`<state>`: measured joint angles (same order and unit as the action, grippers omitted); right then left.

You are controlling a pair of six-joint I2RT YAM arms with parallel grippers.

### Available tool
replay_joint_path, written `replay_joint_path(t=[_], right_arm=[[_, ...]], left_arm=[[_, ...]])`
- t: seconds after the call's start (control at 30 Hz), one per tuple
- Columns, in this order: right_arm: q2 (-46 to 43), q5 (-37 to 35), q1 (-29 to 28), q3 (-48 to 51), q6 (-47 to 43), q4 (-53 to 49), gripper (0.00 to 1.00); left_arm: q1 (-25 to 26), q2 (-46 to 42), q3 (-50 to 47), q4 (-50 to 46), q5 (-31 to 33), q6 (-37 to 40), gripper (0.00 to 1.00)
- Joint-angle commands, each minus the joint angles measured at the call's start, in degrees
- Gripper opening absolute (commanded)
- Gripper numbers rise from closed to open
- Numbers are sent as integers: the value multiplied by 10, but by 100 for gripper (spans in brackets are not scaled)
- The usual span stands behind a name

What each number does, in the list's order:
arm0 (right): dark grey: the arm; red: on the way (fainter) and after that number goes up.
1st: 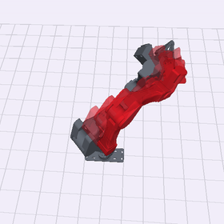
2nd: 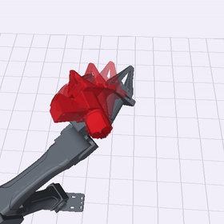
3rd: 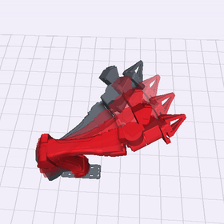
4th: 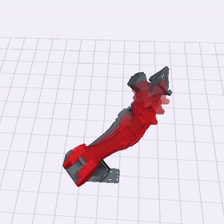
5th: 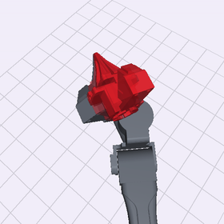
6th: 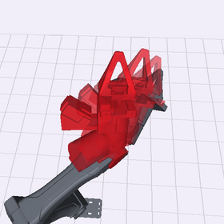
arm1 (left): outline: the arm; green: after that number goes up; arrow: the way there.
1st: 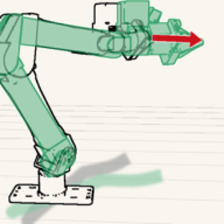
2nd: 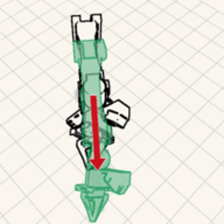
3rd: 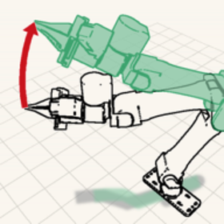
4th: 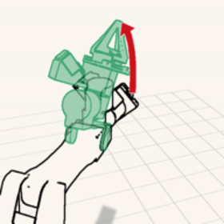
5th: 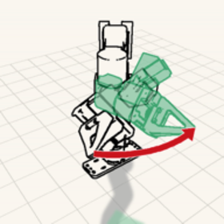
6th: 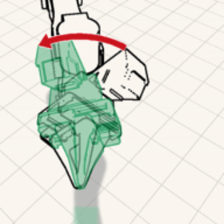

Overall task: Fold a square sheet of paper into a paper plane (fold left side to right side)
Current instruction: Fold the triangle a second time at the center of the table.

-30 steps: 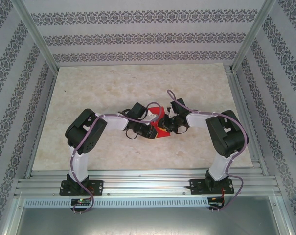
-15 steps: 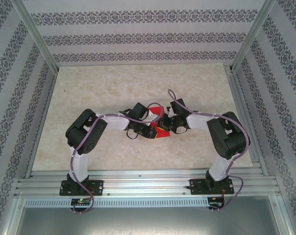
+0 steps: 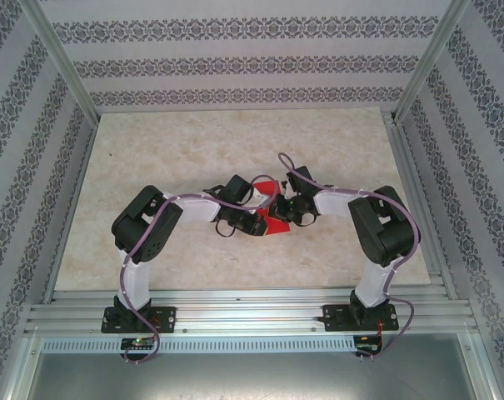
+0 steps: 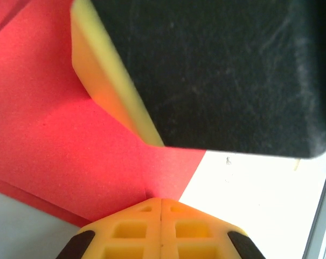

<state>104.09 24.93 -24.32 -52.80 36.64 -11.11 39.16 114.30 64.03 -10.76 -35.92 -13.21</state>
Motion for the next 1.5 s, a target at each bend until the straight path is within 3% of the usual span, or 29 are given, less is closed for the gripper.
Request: replay_joint_path(t=[0.0,0.37,0.7,0.87,1.13,1.47], right_arm=[[20,-93,30,-15,-44,-1,11],[16,-94,80,-49,-87,-11,11],[-79,-15,31,41,-13,19,12],[-53,26,-12,68,48,102,12],[-10,44,-14,35,33,88,12],[26,-28,2,6,-9,-29,12]], left_arm=[[18,46,-36,-49,66,19,7],[19,45,-39,-44,65,18,6],[20,35,-39,-37,66,18,7],[20,33,-39,-37,66,20,7],[20,31,-37,-39,65,24,7],[21,-7,-83,-57,47,24,8]])
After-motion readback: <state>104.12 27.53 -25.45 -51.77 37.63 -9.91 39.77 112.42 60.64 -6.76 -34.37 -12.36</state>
